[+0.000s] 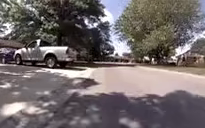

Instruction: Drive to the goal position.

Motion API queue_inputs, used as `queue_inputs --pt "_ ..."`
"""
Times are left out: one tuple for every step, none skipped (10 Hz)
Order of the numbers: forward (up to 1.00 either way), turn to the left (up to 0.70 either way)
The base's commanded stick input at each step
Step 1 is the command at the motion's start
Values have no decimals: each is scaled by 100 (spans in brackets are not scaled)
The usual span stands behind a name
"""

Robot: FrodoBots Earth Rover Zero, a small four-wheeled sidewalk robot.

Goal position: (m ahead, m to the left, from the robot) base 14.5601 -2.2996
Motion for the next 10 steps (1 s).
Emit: queue_inputs --pt "100 0" --pt "100 0" --pt "100 0" --pt "100 0" --pt "100 0" --pt "100 0" --pt "100 0" --pt "100 0" --pt "100 0" --pt "100 0"
